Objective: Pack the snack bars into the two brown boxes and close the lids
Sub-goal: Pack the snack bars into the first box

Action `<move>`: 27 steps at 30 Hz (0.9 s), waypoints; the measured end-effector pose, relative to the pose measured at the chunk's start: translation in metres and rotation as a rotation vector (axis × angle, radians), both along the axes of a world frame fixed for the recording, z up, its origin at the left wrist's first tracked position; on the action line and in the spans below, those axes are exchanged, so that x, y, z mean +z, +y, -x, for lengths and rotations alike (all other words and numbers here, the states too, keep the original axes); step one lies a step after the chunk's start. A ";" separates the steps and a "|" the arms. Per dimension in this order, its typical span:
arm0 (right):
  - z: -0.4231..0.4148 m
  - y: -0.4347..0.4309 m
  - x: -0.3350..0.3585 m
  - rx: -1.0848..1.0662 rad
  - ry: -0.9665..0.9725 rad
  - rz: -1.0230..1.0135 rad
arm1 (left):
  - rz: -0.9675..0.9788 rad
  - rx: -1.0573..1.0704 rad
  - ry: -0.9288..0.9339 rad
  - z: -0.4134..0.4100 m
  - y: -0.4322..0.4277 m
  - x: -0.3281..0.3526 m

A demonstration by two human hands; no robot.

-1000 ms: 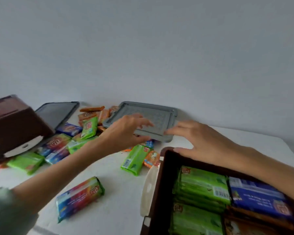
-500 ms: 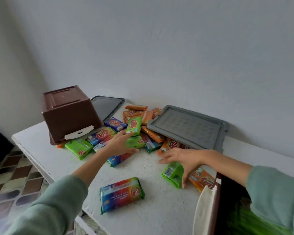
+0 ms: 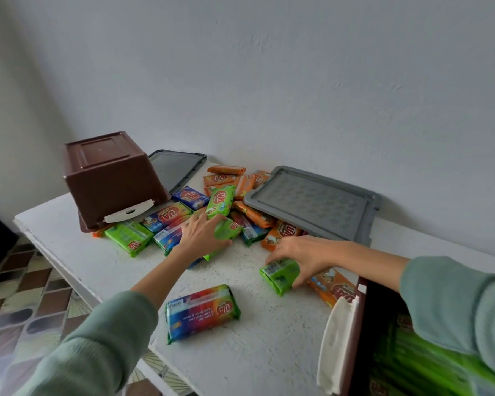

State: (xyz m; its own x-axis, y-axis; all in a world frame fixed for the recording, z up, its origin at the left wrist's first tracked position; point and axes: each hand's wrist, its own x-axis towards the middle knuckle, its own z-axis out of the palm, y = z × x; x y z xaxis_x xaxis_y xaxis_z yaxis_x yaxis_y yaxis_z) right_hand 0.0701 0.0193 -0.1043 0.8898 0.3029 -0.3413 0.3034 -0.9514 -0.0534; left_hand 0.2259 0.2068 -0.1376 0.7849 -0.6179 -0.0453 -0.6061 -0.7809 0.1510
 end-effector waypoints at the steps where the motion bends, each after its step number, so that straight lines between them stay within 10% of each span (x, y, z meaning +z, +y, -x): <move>1: -0.001 0.002 0.000 0.007 0.015 0.025 | 0.010 -0.033 0.013 0.000 0.000 -0.001; 8: -0.003 0.005 0.002 0.105 0.078 0.178 | 0.040 -0.075 -0.020 0.010 0.000 0.002; 15: 0.009 -0.006 0.034 -0.197 -0.280 -0.268 | 0.227 -0.097 -0.016 0.027 -0.021 0.047; 27: 0.181 -0.029 0.117 -0.647 -0.485 -0.198 | 0.359 -0.614 -0.021 0.147 -0.099 0.148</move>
